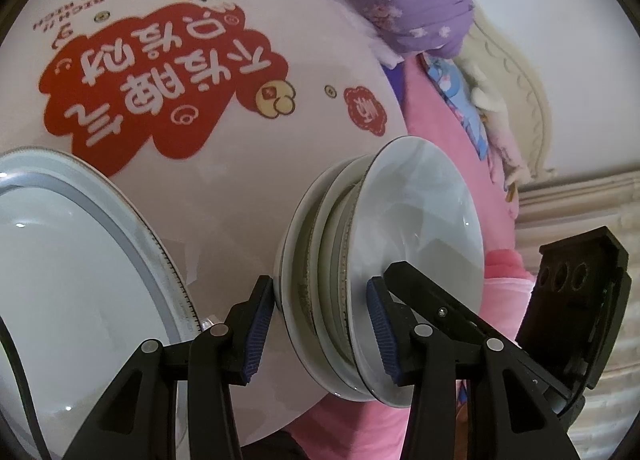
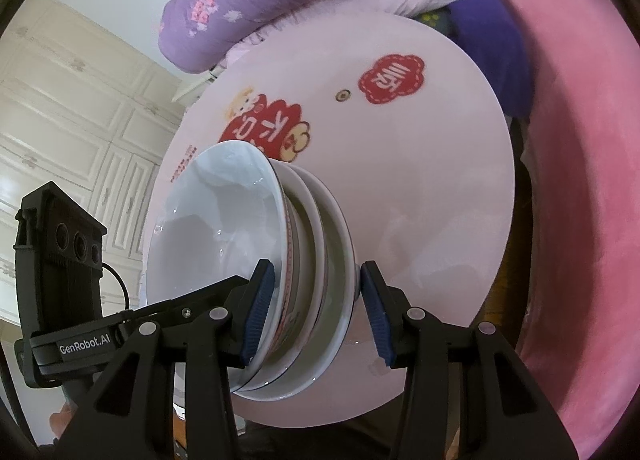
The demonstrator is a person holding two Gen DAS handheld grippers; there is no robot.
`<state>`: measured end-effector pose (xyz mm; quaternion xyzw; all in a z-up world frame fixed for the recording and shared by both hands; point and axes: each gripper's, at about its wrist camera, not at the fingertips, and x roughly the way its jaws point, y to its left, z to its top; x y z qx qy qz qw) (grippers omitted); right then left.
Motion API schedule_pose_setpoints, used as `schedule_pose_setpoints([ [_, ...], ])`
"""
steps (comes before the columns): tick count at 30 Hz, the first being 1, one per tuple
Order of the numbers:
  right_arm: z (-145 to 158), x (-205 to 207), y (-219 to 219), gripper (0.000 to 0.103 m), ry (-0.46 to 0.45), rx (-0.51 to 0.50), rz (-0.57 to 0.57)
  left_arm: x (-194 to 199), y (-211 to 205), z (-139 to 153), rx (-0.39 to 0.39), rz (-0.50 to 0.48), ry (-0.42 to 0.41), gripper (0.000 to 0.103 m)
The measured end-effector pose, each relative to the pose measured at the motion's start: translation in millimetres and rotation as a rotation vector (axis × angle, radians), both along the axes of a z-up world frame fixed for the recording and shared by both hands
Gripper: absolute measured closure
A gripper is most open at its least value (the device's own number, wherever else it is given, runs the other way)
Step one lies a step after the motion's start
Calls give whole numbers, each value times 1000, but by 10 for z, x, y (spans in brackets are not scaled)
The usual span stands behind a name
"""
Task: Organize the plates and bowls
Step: 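Lift the bowl stack and carry it over the plate stack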
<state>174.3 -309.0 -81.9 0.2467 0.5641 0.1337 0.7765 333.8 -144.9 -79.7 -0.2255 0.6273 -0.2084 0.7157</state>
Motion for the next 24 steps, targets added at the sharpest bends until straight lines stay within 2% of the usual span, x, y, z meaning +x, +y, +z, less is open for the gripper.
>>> schedule_pose_setpoints([
  [9,296,93,266,58,-57,13,51,-51,369,393,7,32,-54,60],
  [15,498,161,629,58,-99,34,121,-124,771,684,29,79,-96,60],
  [24,578,144,1177,58,-119,66,233,-420,1372,936,56,169,-127,60],
])
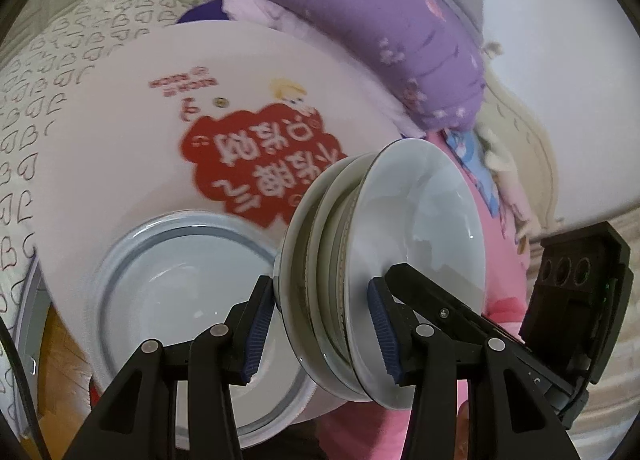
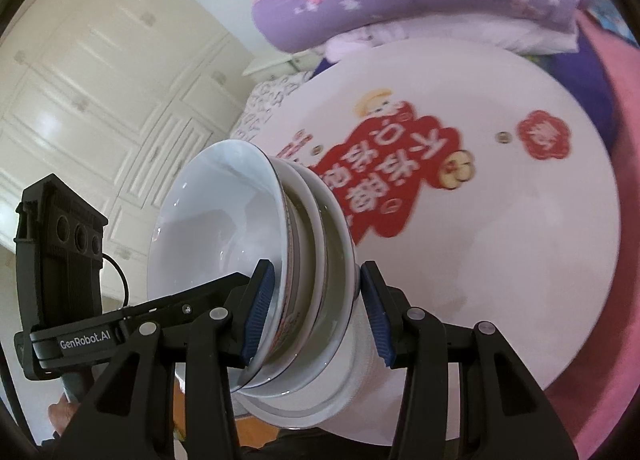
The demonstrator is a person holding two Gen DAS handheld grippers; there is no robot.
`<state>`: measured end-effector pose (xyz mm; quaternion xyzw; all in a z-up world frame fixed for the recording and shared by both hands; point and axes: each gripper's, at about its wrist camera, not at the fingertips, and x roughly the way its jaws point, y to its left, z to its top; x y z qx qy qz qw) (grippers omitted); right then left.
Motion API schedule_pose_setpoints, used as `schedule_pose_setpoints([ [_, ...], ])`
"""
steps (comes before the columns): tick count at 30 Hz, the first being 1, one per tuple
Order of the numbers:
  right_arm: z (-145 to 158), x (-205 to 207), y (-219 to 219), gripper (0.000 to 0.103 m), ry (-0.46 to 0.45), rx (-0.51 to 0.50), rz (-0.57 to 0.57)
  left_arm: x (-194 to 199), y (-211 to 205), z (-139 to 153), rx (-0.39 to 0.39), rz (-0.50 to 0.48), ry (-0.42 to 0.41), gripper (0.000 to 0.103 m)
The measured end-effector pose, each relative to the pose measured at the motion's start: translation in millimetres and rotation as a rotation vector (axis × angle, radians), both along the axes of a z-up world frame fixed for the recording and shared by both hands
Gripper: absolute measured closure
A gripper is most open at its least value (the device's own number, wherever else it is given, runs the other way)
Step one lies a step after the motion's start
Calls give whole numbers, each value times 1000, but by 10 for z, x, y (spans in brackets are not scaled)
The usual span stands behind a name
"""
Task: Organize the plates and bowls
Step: 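Lift the bowl stack and carry it over the plate stack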
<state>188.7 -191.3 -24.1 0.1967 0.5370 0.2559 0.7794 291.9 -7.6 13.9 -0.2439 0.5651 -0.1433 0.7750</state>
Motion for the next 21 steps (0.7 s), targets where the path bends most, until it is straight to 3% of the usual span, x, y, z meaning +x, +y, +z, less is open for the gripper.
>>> schedule_pose_setpoints([
  [9,-84,-99,386,58,18,-2,103,-370,413,57,10,72,21,59],
  [21,-289,-249,630,58,58,-39,184,-681,631,-82,-7,123,70,59],
])
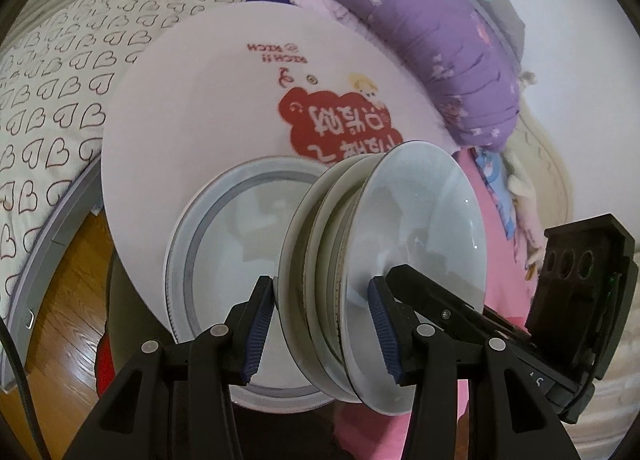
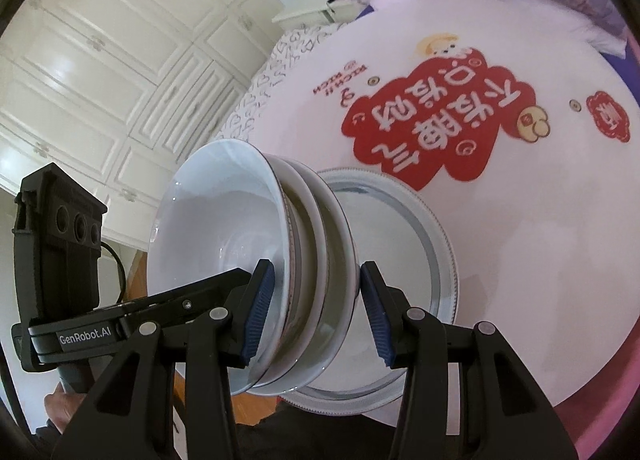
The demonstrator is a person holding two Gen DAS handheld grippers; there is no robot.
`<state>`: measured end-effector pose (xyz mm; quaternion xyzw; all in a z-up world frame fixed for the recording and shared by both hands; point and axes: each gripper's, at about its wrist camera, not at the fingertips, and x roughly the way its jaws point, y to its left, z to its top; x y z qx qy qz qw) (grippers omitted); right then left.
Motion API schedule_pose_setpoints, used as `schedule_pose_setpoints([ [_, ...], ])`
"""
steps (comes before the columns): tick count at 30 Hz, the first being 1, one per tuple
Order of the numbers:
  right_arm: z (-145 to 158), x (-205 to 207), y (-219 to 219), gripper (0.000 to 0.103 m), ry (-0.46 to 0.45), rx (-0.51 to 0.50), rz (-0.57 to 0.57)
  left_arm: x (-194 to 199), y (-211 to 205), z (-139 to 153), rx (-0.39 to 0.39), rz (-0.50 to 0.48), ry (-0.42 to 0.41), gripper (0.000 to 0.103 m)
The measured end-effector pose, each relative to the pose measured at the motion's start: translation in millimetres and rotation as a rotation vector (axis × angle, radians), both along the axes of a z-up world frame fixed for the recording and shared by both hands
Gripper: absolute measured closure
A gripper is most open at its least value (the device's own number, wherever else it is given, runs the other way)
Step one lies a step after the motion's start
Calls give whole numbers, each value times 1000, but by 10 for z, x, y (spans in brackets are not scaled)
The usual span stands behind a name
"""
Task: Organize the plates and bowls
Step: 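Lift the bowl stack and carry it over the plate stack, then lower the bowls onto the plates and open the right gripper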
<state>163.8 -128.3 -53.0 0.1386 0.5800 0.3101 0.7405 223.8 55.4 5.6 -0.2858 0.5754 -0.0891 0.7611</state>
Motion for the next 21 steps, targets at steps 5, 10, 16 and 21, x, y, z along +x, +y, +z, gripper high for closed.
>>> schedule_pose_setpoints([
  [5,-56,-46,9,58,9,-12,9,-7,1,-68,-2,2,10,59],
  [10,-118,-51,12,58,20,-25,11,35,-52,-156,0,2,25,59],
  [16,-192,-49,18,58,35,-37,11,75,-80,-270,4,3,41,59],
  [21,-234,-50,27,58,42,-47,12,98,-100,-346,8,0,51,58],
])
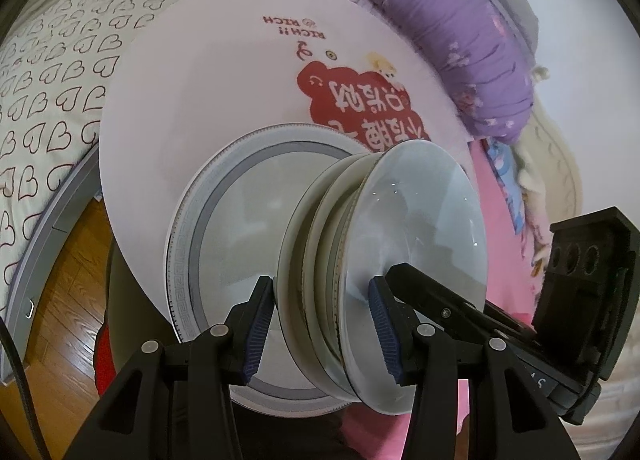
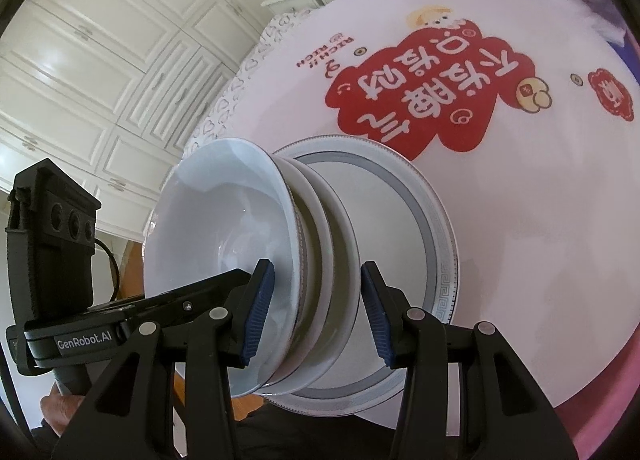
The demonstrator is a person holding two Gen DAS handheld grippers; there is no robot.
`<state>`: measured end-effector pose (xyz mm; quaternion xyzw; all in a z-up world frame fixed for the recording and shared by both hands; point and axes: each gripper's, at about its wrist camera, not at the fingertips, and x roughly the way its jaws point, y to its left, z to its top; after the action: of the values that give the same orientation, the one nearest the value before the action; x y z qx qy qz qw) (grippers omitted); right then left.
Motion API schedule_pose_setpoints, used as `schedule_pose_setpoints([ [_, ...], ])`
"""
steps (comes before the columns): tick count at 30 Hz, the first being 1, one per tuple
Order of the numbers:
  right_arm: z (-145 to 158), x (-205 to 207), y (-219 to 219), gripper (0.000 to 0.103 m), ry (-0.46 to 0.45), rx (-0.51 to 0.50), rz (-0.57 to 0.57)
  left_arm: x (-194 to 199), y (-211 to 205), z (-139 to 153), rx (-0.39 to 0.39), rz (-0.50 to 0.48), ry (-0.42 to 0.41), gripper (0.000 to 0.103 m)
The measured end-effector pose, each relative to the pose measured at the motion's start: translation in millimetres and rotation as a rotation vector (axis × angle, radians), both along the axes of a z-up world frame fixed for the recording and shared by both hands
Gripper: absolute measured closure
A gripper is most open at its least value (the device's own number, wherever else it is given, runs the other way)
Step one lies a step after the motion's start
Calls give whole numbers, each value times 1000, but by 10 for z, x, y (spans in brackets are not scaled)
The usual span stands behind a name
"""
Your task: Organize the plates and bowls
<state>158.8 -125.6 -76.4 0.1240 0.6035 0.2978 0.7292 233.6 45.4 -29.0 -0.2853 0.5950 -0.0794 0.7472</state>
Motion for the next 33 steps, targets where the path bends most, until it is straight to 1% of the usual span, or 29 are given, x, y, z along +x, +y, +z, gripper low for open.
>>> schedule_pose_setpoints([
  [5,-18,1,15,58,0,-3,3,26,-29,-25,13,-2,-7,56],
  [14,-11,1,36,56,-1,-6,7,28,-33,-55,11,-29,-17,55],
  [16,9,-11,35,55,-14,-11,6,16,-35,-19,37,-33,-39,50],
  [17,18,-10,27,54,-15,-7,2,10,-36,12,46,-36,-53,40],
  [18,28,-10,11,50,-17,-1,-3,0,-23,34,46,-37,-64,25],
  [19,50,-10,-9,41,-22,2,-12,-21,7,69,47,-25,-83,17],
  [20,70,-11,-34,29,-30,2,-23,-35,26,97,56,-15,-94,6],
  [21,82,-11,-60,25,-37,6,-30,-56,43,129,67,-7,-108,1],
  [22,109,-21,-88,18,-47,12,-39,-77,59,153,75,-4,-120,1],
  [24,145,-47,-127,12,-58,19,-54,-122,71,187,86,-6,-129,1],
  [26,165,-71,-145,2,-66,15,-67,-181,79,224,78,-7,-151,1],
  [27,165,-81,-154,0,-67,14,-74,-217,79,258,87,-3,-167,1],
  [31,182,-154,-200,0,-52,59,-111,-390,50,413,160,18,-233,1],
  [33,272,-240,-226,0,-83,64,-133,-526,11,519,202,30,-278,1],
])
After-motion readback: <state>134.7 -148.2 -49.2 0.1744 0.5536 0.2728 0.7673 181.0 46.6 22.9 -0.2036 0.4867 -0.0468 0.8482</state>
